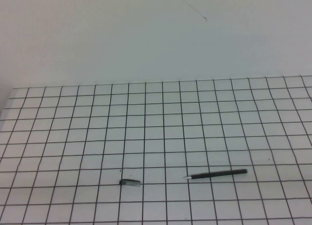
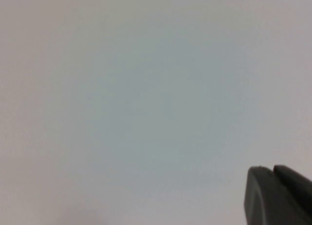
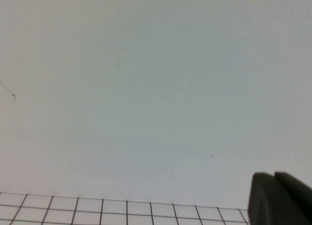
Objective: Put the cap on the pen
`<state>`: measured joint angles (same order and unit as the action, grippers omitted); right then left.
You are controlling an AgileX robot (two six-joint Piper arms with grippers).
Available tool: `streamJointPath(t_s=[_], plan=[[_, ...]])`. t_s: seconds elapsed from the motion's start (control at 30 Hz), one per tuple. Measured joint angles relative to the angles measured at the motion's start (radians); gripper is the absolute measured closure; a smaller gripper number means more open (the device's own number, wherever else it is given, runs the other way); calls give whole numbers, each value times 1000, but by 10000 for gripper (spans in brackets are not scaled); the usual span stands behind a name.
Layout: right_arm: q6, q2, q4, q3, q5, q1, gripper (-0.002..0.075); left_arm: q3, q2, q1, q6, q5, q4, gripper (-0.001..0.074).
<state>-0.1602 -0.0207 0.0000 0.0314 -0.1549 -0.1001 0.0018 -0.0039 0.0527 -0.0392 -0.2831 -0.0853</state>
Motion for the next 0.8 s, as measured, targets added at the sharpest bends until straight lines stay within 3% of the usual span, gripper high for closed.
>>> streamJointPath(t_s=[0.37,0.67,0.8], plan=[[3,0,11,-11,-77,0,729,0,0,0,-136,-70,34,735],[12,0,17,-229,338,0,728,-234,1,0,-122,318,203,735],[9,0,17,-299,504,0,728,-274,2,0,-120,377,215,735]])
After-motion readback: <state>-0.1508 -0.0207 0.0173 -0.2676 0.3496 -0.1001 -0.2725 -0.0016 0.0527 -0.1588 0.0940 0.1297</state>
